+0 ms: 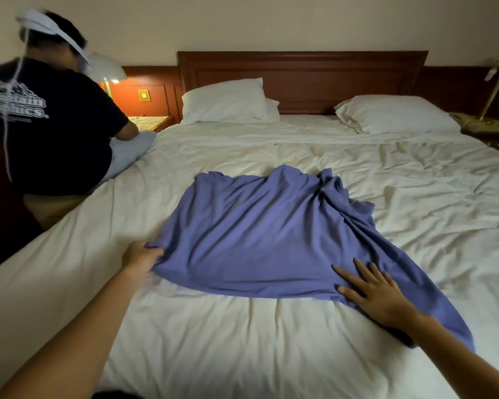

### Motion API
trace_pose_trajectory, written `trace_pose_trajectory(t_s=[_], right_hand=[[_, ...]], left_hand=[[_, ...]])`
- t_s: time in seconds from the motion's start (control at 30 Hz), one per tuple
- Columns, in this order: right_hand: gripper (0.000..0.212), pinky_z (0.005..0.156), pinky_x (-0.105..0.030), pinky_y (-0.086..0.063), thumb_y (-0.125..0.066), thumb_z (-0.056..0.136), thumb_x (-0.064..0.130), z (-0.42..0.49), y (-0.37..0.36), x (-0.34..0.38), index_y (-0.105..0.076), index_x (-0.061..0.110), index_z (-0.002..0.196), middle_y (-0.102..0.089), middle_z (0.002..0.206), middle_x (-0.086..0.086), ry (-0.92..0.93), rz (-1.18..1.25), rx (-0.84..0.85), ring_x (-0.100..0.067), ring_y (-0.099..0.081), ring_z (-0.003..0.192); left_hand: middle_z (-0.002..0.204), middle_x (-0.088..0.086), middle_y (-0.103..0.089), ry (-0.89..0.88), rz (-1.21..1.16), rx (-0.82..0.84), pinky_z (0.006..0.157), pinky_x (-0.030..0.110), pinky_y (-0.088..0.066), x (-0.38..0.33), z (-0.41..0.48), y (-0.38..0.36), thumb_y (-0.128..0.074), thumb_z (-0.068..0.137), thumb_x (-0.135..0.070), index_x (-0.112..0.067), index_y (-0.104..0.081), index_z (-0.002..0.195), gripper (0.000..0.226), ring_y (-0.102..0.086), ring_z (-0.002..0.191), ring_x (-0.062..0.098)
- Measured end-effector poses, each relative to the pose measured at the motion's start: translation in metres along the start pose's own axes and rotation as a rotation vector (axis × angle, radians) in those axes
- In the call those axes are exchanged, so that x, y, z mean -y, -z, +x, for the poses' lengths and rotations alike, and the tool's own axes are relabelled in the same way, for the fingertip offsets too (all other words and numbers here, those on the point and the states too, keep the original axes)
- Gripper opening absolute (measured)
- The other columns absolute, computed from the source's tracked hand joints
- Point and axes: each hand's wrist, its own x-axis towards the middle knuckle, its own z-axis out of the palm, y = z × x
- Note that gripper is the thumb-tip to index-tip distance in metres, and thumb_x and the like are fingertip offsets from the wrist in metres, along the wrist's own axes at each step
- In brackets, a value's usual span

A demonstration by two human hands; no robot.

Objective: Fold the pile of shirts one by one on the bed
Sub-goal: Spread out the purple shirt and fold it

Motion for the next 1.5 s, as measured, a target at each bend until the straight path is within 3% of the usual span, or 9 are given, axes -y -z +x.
trace_pose_trajectory(t_s=[0.1, 0.23, 0.4, 0.73, 0.87, 0.97, 1.2, 1.3, 1.5], right_hand=[[0.049, 0.107, -0.054, -0.037, -0.023, 0.096, 0.068, 0.005, 0.016, -0.003, -0.030, 0.055, 0.143, -0.045, 0.151, 0.003, -0.005, -0.039, -0.104, -0.030, -0.048, 0.133], [0.042, 0.101, -0.050, -0.039, -0.038, 0.094, 0.062, 0.037, 0.039, 0.025, -0.056, 0.038, 0.123, -0.059, 0.127, -0.002, -0.211, -0.038, -0.106, -0.027, -0.055, 0.117], [0.064, 0.118, -0.041, -0.021, -0.028, 0.093, 0.067, 0.076, 0.022, 0.103, -0.035, 0.040, 0.150, -0.031, 0.159, 0.002, 0.081, 0.148, -0.015, -0.021, -0.023, 0.148], [0.063, 0.122, -0.045, 0.008, -0.011, 0.090, 0.072, 0.202, -0.021, 0.152, 0.021, 0.060, 0.143, 0.018, 0.164, 0.006, 0.036, 0.182, 0.011, -0.020, 0.018, 0.151], [0.068, 0.122, -0.045, 0.010, -0.002, 0.081, 0.080, 0.254, -0.024, 0.155, 0.019, 0.062, 0.142, 0.020, 0.163, 0.009, -0.018, 0.262, -0.096, -0.017, 0.022, 0.149], [0.069, 0.122, -0.045, 0.011, -0.001, 0.081, 0.078, 0.282, -0.025, 0.157, 0.010, 0.060, 0.147, 0.009, 0.166, 0.008, -0.076, 0.276, -0.181, -0.019, 0.014, 0.152], [0.066, 0.124, -0.045, 0.002, -0.019, 0.092, 0.068, 0.311, -0.029, 0.153, -0.021, 0.044, 0.154, -0.016, 0.165, 0.002, -0.111, 0.336, -0.338, -0.021, -0.003, 0.153], [0.067, 0.123, -0.046, 0.003, -0.018, 0.091, 0.068, 0.319, -0.027, 0.151, -0.019, 0.045, 0.154, -0.014, 0.166, 0.002, -0.118, 0.334, -0.317, -0.020, -0.002, 0.153], [0.070, 0.122, -0.047, 0.008, -0.011, 0.088, 0.072, 0.343, -0.018, 0.141, -0.012, 0.049, 0.154, -0.002, 0.167, 0.000, -0.081, 0.262, -0.243, -0.021, 0.004, 0.153]], left_hand=[[0.100, 0.025, -0.069, -0.074, 0.449, -0.062, 0.080, 0.043, -0.055, 0.006, 0.003, 0.050, -0.067, 0.085, -0.017, -0.004, -0.069, 0.099, 0.020, -0.067, 0.092, 0.040], [0.114, 0.015, -0.063, 0.066, 0.885, 0.248, 0.090, 0.038, -0.054, 0.016, 0.004, 0.076, -0.073, 0.077, -0.023, -0.004, -0.058, 0.123, 0.052, -0.063, 0.101, 0.032], [0.142, 0.019, -0.049, -0.106, 0.521, 0.147, 0.103, 0.045, -0.044, 0.009, 0.019, 0.034, -0.071, 0.085, -0.042, -0.012, -0.037, 0.147, 0.077, -0.052, 0.124, 0.040], [0.113, 0.011, -0.071, 0.052, -0.184, 0.300, 0.100, 0.044, -0.052, -0.049, 0.138, -0.060, -0.089, 0.071, -0.033, -0.004, -0.068, 0.113, 0.055, -0.067, 0.103, 0.027], [0.108, 0.007, -0.075, 0.080, -0.239, 0.464, 0.090, 0.035, -0.054, -0.066, 0.181, -0.073, -0.089, 0.071, -0.017, -0.009, -0.072, 0.113, 0.046, -0.070, 0.101, 0.024], [0.108, 0.011, -0.074, -0.066, -0.331, 0.216, 0.091, 0.031, -0.054, -0.061, 0.210, -0.057, -0.082, 0.077, -0.008, -0.003, -0.073, 0.111, 0.036, -0.069, 0.106, 0.025], [0.085, 0.006, -0.078, 0.108, -0.381, 0.454, 0.053, 0.020, -0.054, -0.079, 0.245, -0.074, -0.067, 0.091, -0.044, -0.015, -0.072, 0.095, 0.030, -0.074, 0.068, 0.013], [0.076, 0.009, -0.072, 0.172, -0.334, 0.469, 0.061, 0.029, -0.051, -0.107, 0.263, -0.096, -0.070, 0.086, -0.050, -0.015, -0.072, 0.074, 0.037, -0.068, 0.063, 0.019], [0.106, 0.014, -0.075, 0.156, -0.084, 0.538, 0.079, 0.036, -0.054, -0.145, 0.284, -0.136, -0.083, 0.077, -0.037, -0.010, -0.071, 0.109, 0.043, -0.068, 0.099, 0.028]])
